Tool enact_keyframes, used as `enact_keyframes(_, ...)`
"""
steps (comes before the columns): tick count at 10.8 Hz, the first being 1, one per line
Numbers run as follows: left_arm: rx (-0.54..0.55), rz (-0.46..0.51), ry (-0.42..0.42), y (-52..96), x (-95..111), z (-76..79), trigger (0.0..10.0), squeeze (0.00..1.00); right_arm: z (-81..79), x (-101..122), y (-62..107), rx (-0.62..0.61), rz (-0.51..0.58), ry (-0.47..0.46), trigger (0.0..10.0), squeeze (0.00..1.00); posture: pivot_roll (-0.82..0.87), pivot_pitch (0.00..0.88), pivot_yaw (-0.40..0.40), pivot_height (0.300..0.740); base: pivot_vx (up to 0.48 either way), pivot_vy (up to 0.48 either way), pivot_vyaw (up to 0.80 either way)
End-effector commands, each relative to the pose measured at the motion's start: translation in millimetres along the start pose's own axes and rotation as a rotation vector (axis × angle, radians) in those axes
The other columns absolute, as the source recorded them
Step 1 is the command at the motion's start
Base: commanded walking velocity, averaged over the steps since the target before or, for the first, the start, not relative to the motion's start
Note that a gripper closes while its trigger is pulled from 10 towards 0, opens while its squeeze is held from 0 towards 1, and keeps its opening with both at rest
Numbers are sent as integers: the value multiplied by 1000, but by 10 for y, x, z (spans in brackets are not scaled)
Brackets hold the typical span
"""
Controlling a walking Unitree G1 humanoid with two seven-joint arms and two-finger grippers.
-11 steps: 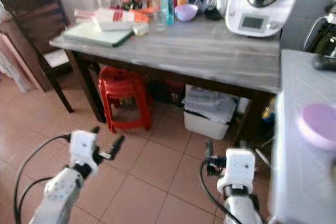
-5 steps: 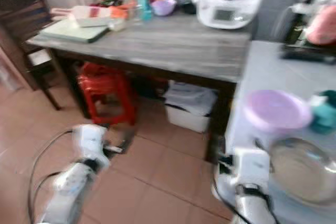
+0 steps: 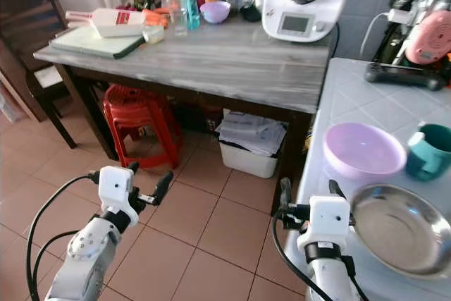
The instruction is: Setting the table
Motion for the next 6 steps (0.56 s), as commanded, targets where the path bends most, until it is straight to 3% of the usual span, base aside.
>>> enact_keyframes(1,8,0,-10,-23,31,-37,10000,0,-24,1,-12,9,-3,-4,10000,0,12,16,57,740,0,0,0)
enact_keyframes(3,-7,29,-1,-20,95,-33,10000,0,-31,35,5,14,9,9,10000,0,10,20,60,740,0,0,-553)
enact_keyframes(6,-43,19,2,-9,99,-30,10000,0,-32,27,16,12,7,8,10000,0,11,22,67,740,0,0,-800)
Point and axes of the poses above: a point about 5 cm out from each wrist's last joint towards the gripper, its own y axis pointing back from the gripper into the wrist, its own x axis along the axis of the wrist's last joint, z = x × y, the point moved 3 cm from there along -y, pointing out of the wrist towards the gripper, and after that the axes turned 10 degrees about -y, right-handed, at the moved point
